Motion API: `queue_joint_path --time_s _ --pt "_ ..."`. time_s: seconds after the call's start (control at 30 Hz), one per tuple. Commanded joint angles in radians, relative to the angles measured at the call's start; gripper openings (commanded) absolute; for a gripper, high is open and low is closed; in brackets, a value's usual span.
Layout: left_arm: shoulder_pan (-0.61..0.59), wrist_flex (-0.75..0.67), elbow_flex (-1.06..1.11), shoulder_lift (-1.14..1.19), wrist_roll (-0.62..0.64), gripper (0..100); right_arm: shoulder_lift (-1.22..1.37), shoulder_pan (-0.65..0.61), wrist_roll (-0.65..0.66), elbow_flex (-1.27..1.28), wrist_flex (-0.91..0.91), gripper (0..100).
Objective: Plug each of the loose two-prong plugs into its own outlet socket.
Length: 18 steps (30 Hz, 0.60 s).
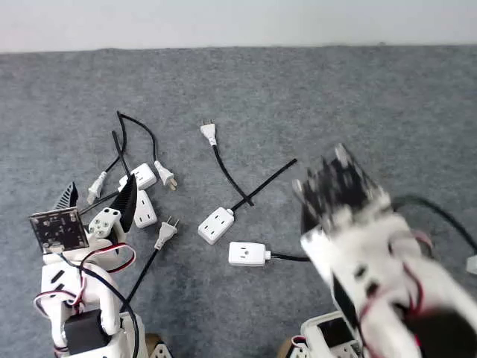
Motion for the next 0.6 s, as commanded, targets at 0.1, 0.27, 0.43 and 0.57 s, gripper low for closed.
queue_joint_path --time_s 0.1,0.27,0.43,0.57 --pt "0.043 0.002 -0.022 -0.008 -0.008 36 -0.228 0.005 -0.011 0.256 0.038 15.8" --pt "0.077 0.005 -0.016 -0.008 -0.031 36 -0.352 0.007 -0.011 0.384 0.024 15.8" --pt "0.075 -0.002 -0.001 -0.008 -0.035 36 -0.409 0.007 -0.011 0.442 0.03 15.8" --pt "0.075 -0.026 0.019 -0.008 -0.035 36 -0.447 0.008 -0.014 0.473 0.033 15.8"
